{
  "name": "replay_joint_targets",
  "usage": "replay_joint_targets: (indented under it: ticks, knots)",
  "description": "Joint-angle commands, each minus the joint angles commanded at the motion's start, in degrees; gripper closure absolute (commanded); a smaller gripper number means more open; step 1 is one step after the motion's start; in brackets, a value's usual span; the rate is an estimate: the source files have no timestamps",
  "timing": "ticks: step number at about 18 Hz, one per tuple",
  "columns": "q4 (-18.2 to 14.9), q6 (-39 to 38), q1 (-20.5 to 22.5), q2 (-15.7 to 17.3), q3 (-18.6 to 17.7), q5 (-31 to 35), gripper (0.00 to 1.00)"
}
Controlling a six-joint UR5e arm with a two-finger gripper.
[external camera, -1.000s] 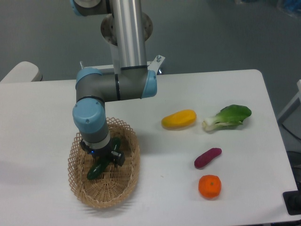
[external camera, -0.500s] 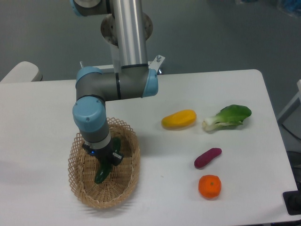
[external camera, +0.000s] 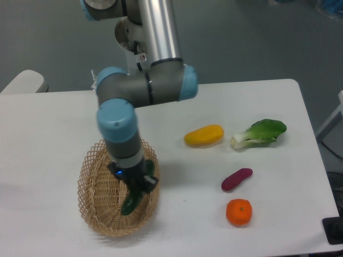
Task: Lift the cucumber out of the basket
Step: 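Lift the cucumber out of the basket and carry it toward the sweet potato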
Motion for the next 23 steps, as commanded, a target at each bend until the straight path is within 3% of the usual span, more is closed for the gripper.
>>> replay_joint_targets:
  ticks: [3,13,23]
  knots:
    - [-2.29,5.71,4.22,0.35,1.59,-0.09,0.81]
    - [-4.58,26.10,14.94,1.32,1.94,-0.18,0.81]
    - [-4.58,30.78,17.41,1.41,2.03,-1.41,0.81]
